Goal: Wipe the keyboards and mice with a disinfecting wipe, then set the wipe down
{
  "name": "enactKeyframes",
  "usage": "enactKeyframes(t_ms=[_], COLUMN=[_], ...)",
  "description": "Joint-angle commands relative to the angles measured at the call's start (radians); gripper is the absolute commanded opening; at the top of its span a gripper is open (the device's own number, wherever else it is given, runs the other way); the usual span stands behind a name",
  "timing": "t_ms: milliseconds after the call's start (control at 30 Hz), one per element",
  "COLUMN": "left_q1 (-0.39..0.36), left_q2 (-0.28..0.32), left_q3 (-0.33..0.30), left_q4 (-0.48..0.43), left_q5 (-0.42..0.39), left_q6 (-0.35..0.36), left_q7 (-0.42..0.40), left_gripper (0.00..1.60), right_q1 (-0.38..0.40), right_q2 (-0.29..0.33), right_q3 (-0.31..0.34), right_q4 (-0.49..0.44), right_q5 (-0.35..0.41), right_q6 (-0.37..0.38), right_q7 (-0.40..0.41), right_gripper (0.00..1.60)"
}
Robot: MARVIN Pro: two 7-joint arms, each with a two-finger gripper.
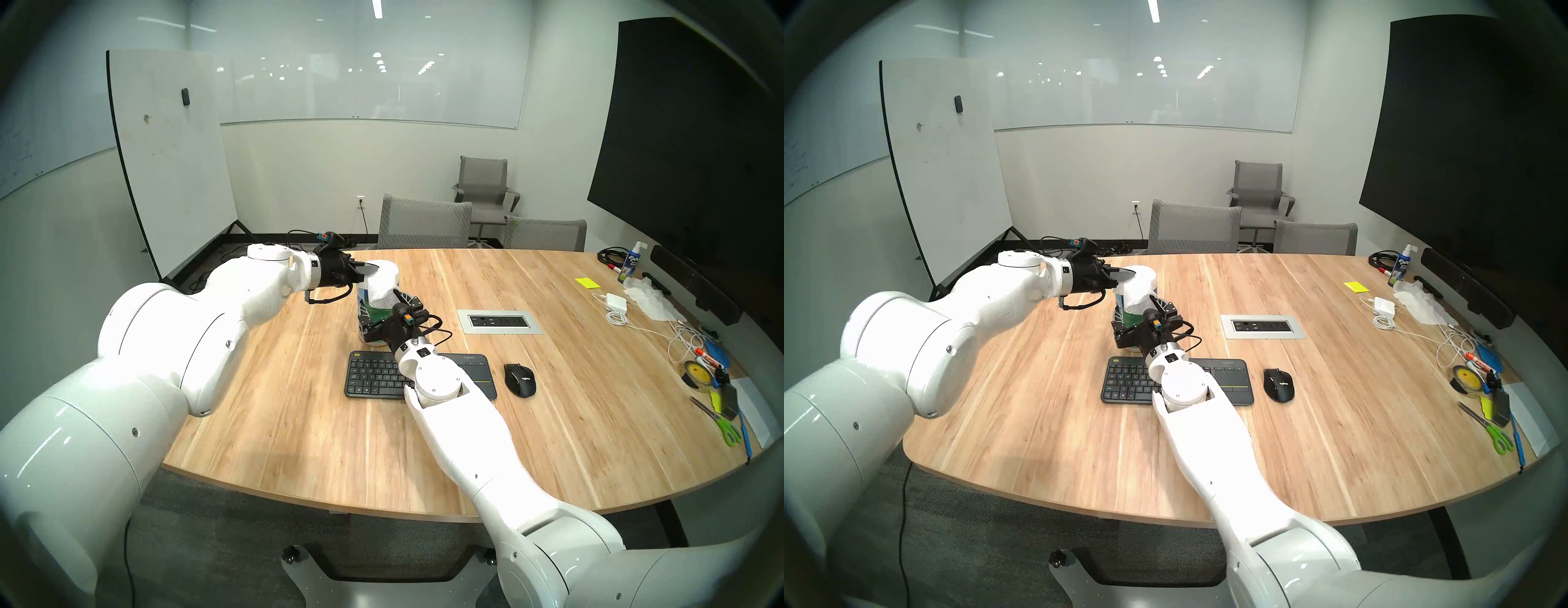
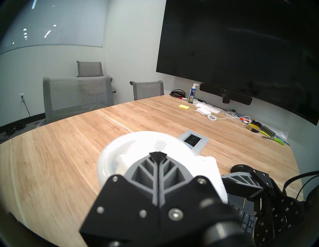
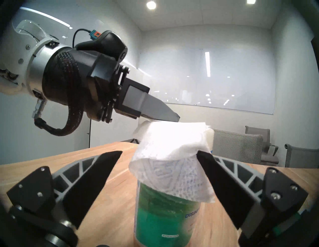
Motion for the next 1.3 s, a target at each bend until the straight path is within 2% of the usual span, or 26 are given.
enactKeyframes(t_ms=[0,67,100,133,167,233,300,333,633,1267], left_q1=[-0.019,-0.019,-0.019,-0.019,-0.019,-0.019,-0.019,-0.019,-0.019,-0.019], left_q2=[-0.004,-0.004,-0.004,-0.004,-0.004,-0.004,-0.004,-0.004,-0.004,-0.004], left_q3=[0.001,0.001,0.001,0.001,0.001,0.001,0.001,0.001,0.001,0.001], left_q4=[-0.008,-0.008,-0.008,-0.008,-0.008,-0.008,-0.008,-0.008,-0.008,-0.008], left_q5=[0.001,0.001,0.001,0.001,0.001,0.001,0.001,0.001,0.001,0.001], left_q6=[0.001,0.001,0.001,0.001,0.001,0.001,0.001,0.001,0.001,0.001], left_q7=[0.000,0.000,0.000,0.000,0.000,0.000,0.000,0.000,0.000,0.000], left_gripper=[0.00,0.00,0.00,0.00,0.00,0.00,0.00,0.00,0.00,0.00], right_q1=[0.027,0.029,0.030,0.030,0.030,0.030,0.030,0.028,0.019,-0.043], right_q2=[-0.008,-0.007,-0.006,-0.007,-0.007,-0.007,-0.008,-0.009,-0.010,-0.006], right_q3=[0.006,0.009,0.011,0.013,0.014,0.016,0.017,0.018,0.022,0.038], right_q4=[-0.011,-0.007,-0.005,-0.003,-0.001,-0.001,0.000,0.000,-0.014,-0.160], right_q5=[0.010,0.012,0.012,0.014,0.015,0.015,0.016,0.016,0.022,0.057], right_q6=[-0.031,-0.035,-0.036,-0.038,-0.039,-0.040,-0.043,-0.046,-0.057,-0.052], right_q7=[0.004,0.007,0.007,0.009,0.010,0.011,0.013,0.014,0.025,0.065], right_gripper=[1.60,1.60,1.52,0.96,0.75,0.70,0.44,0.03,0.00,0.00])
